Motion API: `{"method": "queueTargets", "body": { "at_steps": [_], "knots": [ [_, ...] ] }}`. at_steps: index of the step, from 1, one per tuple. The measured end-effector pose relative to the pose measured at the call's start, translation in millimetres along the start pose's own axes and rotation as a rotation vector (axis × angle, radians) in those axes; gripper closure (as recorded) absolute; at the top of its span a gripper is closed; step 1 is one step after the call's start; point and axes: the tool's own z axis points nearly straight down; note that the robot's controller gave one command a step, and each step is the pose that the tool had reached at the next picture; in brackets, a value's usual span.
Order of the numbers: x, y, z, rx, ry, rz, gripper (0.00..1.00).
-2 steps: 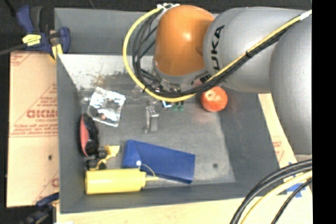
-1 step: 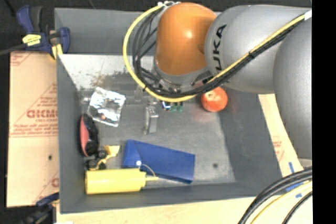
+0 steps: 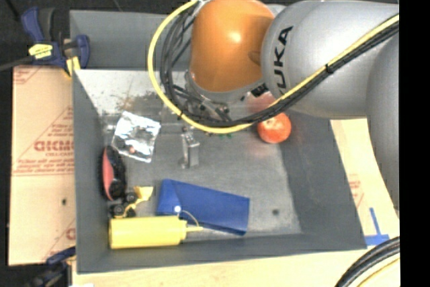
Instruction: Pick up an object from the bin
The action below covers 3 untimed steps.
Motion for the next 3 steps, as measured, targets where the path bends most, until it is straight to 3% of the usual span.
{"method": "queueTargets", "body": {
  "at_steps": [1, 2, 3],
  "knots": [
    [7.5, 10, 47, -0.005, 0.015, -0.156, 0.0],
    [43.5, -28, 48, -0.004, 0.008, 0.064, 0.0],
    [40.9, -48, 34, 0.001, 0.008, 0.106, 0.0]
  ]
}}
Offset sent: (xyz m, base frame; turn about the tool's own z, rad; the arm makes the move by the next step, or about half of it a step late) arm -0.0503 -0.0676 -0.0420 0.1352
